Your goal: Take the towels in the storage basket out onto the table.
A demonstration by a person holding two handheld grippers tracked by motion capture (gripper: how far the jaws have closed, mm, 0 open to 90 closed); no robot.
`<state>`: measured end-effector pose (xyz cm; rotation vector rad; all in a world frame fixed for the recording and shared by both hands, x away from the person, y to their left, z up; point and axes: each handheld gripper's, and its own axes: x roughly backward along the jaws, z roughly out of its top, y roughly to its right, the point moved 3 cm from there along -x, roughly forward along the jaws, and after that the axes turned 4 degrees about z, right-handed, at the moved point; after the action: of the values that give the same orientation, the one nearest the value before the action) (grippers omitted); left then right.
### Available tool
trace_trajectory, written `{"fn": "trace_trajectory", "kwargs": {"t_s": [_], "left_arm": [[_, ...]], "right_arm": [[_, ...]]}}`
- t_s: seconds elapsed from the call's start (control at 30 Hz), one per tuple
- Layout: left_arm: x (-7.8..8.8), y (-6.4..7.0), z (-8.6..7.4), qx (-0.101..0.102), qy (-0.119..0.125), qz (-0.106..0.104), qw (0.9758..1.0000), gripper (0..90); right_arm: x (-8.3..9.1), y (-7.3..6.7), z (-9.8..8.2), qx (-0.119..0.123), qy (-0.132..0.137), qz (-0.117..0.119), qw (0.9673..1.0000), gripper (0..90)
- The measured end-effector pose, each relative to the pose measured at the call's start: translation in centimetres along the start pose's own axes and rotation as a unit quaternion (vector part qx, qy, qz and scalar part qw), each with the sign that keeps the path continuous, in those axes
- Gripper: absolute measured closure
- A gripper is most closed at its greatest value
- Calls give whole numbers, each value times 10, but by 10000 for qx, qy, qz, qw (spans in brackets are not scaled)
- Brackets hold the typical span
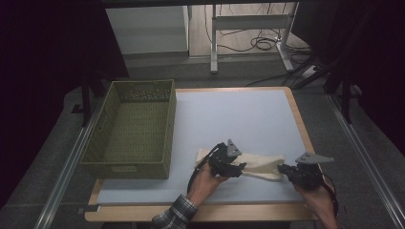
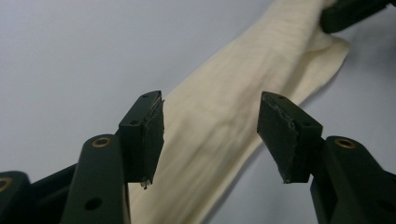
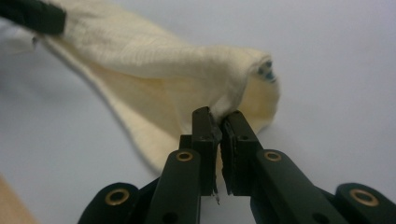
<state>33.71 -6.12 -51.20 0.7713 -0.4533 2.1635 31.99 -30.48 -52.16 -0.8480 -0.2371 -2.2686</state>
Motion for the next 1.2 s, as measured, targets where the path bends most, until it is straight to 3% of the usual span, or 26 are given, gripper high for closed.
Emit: {"fn": "trace_trajectory", "kwargs": {"t_s": [0.2, 0.3, 0.33, 0.4, 0.47, 0.57, 0.6, 0.73, 0.93, 1.03, 1.2], "left_arm": [[-29, 17, 31, -373, -68, -141, 9992, 443], [-45, 16, 36, -402, -269, -158, 9987, 599], [-51, 14, 37, -399, -372, -58, 9985, 643], [-54, 9, 37, -357, -458, -112, 9982, 811], [-55, 6, 37, -167, -347, -172, 9991, 856], [-50, 5, 38, -97, -200, -145, 9996, 861], [-47, 4, 39, -185, -206, -136, 9995, 861], [-38, 11, 39, -236, -46, -92, 9997, 856], [-27, 21, 34, -446, -47, -66, 9990, 838], [-25, 29, 28, -501, -92, -139, 9986, 827], [-28, 40, 13, -485, -201, -255, 9983, 784]], "right_arm": [[-2, 6, 17, 81, 91, -78, 9999, 838], [-1, 6, 17, 109, 93, -79, 9999, 826], [0, 6, 16, 103, 90, -77, 9999, 822], [4, 6, 14, 97, 99, -79, 9999, 804], [11, 4, 13, 77, 118, -102, 9998, 796], [20, -1, 14, 51, 149, -20, 9999, 803], [21, -5, 13, 51, 155, 45, 9999, 803], [10, -15, 9, 134, 12, 185, 9997, 804], [-14, 4, 3, -36, -88, -82, 9999, 803], [-16, 12, 3, -197, -9, -83, 9998, 803], [-15, 16, -2, -256, -32, -74, 9996, 800]]}}
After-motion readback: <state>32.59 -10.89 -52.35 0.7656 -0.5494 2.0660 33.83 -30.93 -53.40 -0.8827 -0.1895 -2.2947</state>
